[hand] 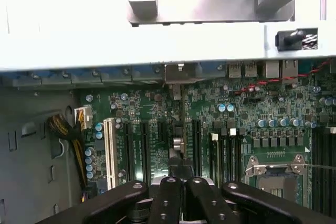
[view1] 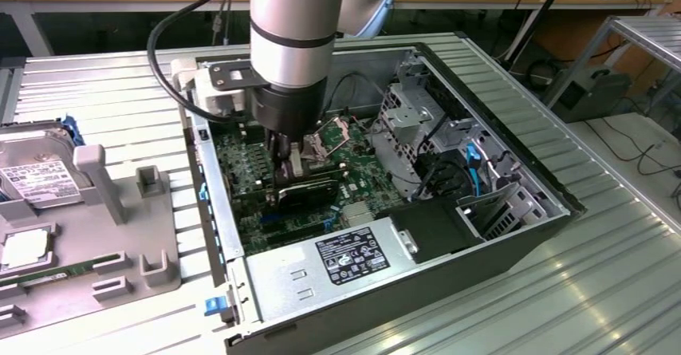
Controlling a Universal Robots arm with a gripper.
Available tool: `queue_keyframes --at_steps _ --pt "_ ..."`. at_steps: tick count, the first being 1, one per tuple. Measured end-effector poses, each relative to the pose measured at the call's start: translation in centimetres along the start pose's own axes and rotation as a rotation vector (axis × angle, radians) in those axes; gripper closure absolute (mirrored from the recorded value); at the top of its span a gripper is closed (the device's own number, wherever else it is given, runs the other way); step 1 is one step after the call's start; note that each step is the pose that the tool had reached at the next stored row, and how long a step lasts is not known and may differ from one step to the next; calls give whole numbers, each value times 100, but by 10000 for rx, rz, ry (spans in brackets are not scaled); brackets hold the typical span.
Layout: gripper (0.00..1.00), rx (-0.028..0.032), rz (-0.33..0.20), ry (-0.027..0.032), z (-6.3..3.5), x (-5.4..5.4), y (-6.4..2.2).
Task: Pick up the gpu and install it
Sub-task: 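Press down on the gpu until it lock into place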
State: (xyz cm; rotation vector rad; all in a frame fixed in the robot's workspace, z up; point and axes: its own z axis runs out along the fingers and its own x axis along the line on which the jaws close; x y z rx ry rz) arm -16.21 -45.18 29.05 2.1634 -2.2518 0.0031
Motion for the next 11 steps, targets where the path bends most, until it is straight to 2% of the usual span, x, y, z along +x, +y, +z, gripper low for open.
queue_keyframes --at_steps 5,11 --pt "89 -17 0 -44 -18 5 117" --pt "89 -72 -3 -108 -46 10 238"
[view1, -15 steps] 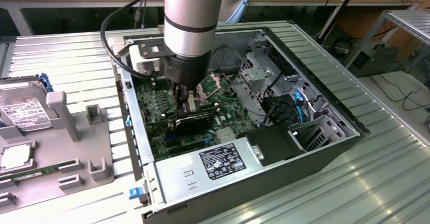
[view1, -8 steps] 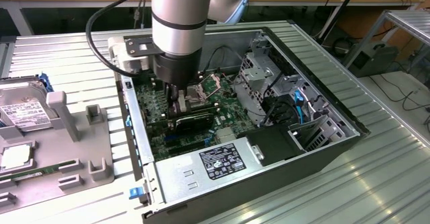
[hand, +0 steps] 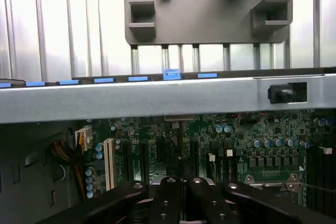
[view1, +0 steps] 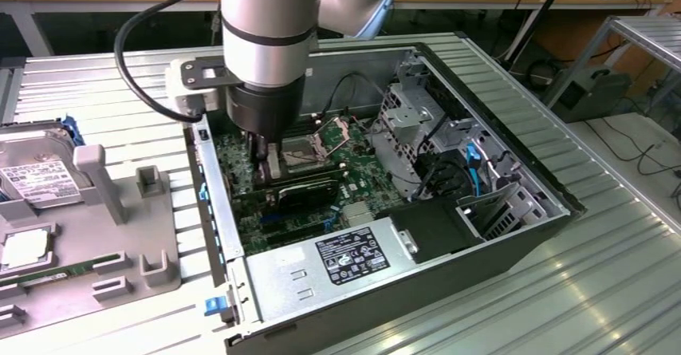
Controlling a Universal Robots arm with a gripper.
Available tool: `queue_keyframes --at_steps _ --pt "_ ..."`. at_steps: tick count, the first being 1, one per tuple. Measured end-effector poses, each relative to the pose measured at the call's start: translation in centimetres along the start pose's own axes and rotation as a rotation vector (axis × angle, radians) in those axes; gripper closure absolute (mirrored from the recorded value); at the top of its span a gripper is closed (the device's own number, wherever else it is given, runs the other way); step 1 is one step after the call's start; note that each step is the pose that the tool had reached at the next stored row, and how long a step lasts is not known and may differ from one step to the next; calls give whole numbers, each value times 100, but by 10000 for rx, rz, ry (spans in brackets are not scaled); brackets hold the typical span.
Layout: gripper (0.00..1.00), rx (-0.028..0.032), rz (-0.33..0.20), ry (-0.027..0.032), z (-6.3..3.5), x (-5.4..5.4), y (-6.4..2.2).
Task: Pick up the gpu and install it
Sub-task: 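Press down on the gpu until it lock into place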
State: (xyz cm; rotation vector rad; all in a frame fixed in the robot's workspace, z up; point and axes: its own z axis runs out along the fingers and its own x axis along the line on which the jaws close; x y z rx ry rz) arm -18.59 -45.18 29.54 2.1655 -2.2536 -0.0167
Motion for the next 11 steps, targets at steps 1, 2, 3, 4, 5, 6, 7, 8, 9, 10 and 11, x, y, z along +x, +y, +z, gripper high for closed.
queue_keyframes --at_steps 1,2,3,4,5,6,7,8,9,10,11 --pt "89 -6 0 -13 -13 0 16" --pt "89 -13 -1 -26 -27 1 29" --pt "89 -20 0 -43 -40 2 41" --pt "89 -47 -2 -90 -69 3 74" --pt "89 -95 -2 -140 -83 5 117" --pt "89 -129 -3 -175 -88 7 147" --pt "89 -157 -4 -200 -92 8 168" --pt "89 -175 -4 -217 -96 8 182" --pt "89 -195 -5 -239 -98 10 198" --pt "89 -212 -5 -261 -99 11 210" --pt "89 -238 -7 -295 -99 15 219"
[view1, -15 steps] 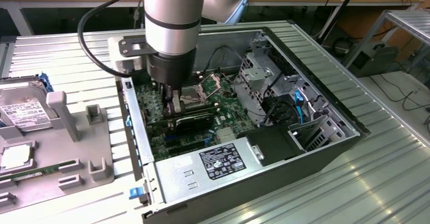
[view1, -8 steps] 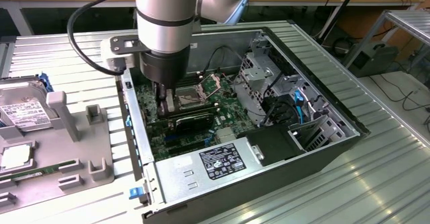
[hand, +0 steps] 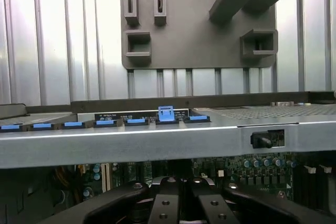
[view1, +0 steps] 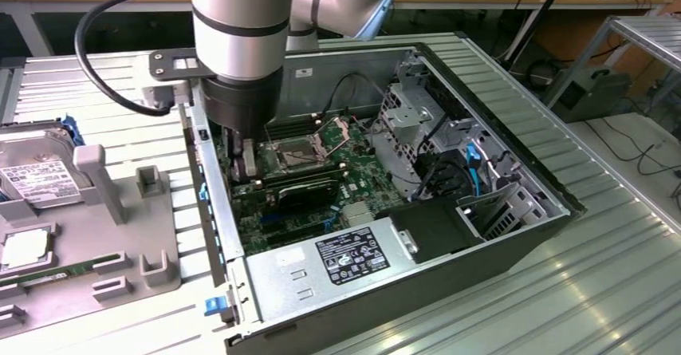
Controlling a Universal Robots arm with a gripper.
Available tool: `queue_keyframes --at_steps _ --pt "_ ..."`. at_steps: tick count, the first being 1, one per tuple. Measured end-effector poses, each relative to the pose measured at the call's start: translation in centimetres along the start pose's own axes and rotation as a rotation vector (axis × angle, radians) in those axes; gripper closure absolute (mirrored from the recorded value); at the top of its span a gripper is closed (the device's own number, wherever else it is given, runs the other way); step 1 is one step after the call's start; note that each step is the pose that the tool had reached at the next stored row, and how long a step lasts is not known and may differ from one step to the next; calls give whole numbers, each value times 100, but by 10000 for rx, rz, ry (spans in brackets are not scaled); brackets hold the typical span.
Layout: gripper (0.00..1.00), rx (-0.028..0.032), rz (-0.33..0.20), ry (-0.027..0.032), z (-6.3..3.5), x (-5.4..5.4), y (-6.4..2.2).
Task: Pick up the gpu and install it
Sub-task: 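Press down on the gpu until it lock into place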
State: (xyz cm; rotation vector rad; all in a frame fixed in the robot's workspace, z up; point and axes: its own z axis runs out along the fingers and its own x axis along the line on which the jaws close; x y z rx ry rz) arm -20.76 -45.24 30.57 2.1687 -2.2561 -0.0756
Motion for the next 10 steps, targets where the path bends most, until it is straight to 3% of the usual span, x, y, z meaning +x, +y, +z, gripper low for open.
queue_keyframes --at_steps 3,6,8,10 --pt "89 -74 0 -61 1 27 30" --pt "89 -139 0 -68 3 29 57" --pt "89 -276 6 -59 1 30 67" --pt "89 -280 7 -65 -4 30 68"
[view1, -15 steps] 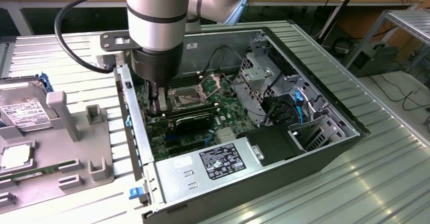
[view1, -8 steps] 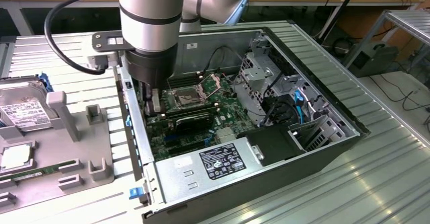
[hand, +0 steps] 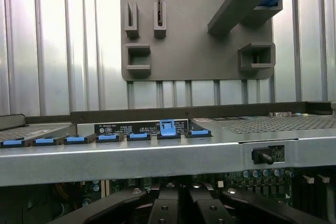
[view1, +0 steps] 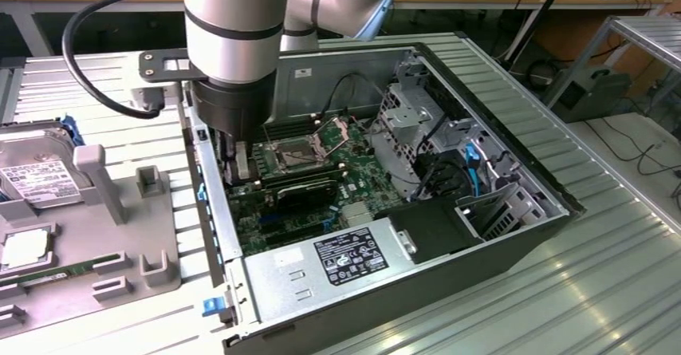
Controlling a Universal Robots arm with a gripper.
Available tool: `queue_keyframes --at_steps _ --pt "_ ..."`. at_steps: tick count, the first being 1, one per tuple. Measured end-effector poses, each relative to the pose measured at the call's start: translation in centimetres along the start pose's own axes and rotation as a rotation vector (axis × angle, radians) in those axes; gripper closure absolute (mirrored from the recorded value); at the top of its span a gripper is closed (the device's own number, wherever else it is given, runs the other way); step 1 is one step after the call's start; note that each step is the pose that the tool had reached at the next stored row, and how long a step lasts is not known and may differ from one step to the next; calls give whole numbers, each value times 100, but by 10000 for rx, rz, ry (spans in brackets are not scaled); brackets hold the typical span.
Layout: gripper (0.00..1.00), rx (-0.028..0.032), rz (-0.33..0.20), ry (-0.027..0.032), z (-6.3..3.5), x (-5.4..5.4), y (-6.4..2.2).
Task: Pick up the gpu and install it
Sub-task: 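Press down on the gpu until it lock into place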
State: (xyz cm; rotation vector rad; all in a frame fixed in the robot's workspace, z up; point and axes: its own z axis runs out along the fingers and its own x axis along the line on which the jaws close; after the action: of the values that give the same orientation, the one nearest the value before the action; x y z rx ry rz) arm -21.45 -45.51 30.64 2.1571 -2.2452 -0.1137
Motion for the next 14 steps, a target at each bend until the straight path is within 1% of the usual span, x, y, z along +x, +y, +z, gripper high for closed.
queue_keyframes --at_steps 2,3,5,6,7,9,11,14 --pt "89 -12 0 3 -17 0 1" --pt "89 -28 1 5 -40 -1 3" --pt "89 -74 1 5 -49 -1 4" --pt "89 -110 2 7 -49 1 5" --pt "89 -201 5 8 -48 5 7" --pt "89 -293 9 10 -49 9 9" --pt "89 -329 12 9 -43 13 11" --pt "89 -335 7 18 5 26 6"
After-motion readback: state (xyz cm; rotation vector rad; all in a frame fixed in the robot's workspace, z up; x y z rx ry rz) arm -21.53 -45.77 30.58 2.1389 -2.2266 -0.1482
